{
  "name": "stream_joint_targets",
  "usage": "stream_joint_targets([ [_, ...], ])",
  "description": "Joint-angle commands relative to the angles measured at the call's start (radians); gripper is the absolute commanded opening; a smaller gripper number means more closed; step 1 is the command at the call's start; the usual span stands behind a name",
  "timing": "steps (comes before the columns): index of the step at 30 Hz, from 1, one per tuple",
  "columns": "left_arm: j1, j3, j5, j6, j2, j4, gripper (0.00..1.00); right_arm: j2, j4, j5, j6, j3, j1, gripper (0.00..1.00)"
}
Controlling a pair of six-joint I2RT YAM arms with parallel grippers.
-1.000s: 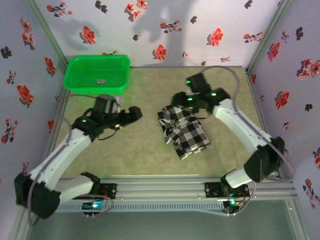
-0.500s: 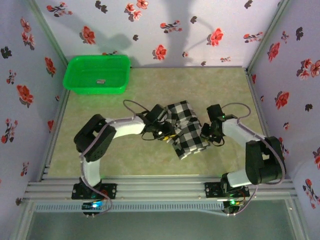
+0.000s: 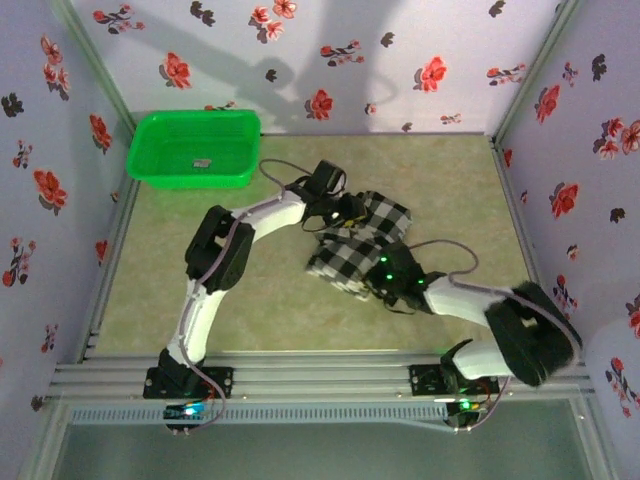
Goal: Fold and stack the long sleeve shirts
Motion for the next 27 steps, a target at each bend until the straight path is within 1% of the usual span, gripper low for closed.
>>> stream_joint_targets([
  [1,0.034,0.129,0.017,0.006,0.017,-0.027,0.3,0.19,0.318,-0.018,0.28,0.076,0.086,0.13],
  [2,0.047,0.168,0.01,0.016,0.014,-0.046,0.3,0.239,0.396,-0.001,0.339,0.1,0.106,0.13],
  [4,0.081,0.268,-0.009,0.07,-0.002,-0.137,0.32,0.345,0.568,0.057,0.483,0.159,0.154,0.12],
  [5,0.099,0.31,-0.026,0.104,-0.016,-0.203,0.36,0.384,0.624,0.085,0.533,0.181,0.176,0.13],
  [7,0.147,0.39,-0.073,0.184,-0.065,-0.347,0.47,0.457,0.725,0.145,0.603,0.242,0.227,0.13],
  [9,0.195,0.428,-0.119,0.249,-0.138,-0.463,0.58,0.495,0.735,0.161,0.634,0.309,0.262,0.16],
  [11,0.239,0.409,-0.179,0.297,-0.235,-0.553,0.66,0.5,0.703,0.148,0.629,0.364,0.281,0.19],
  [12,0.259,0.374,-0.21,0.315,-0.295,-0.587,0.7,0.487,0.667,0.124,0.615,0.389,0.283,0.21],
  [14,0.288,0.256,-0.24,0.331,-0.415,-0.614,0.76,0.43,0.55,0.09,0.573,0.411,0.281,0.27],
  [17,0.312,0.008,-0.275,0.323,-0.627,-0.611,0.81,0.289,0.238,0.03,0.439,0.44,0.259,0.41],
  [20,0.314,-0.259,-0.273,0.29,-0.825,-0.567,0.85,0.149,-0.181,0.006,0.189,0.515,0.222,0.51],
  [21,0.312,-0.351,-0.265,0.282,-0.899,-0.54,0.87,0.113,-0.344,0.011,0.07,0.554,0.198,0.56],
  [22,0.312,-0.446,-0.266,0.276,-0.976,-0.515,0.88,0.071,-0.512,0.042,-0.089,0.602,0.169,0.62],
  [23,0.314,-0.521,-0.286,0.275,-1.044,-0.502,0.9,0.044,-0.679,0.124,-0.237,0.658,0.148,0.69],
  [24,0.316,-0.603,-0.341,0.274,-1.131,-0.499,0.92,0.021,-0.856,0.281,-0.401,0.72,0.134,0.77],
  [25,0.327,-0.679,-0.416,0.267,-1.215,-0.504,0.95,0.0,-1.007,0.491,-0.525,0.753,0.124,0.84],
  [26,0.342,-0.74,-0.488,0.26,-1.298,-0.51,0.98,-0.028,-1.085,0.725,-0.613,0.737,0.112,0.89],
  [27,0.358,-0.804,-0.573,0.263,-1.39,-0.506,1.0,-0.072,-1.079,0.926,-0.669,0.665,0.104,0.96],
])
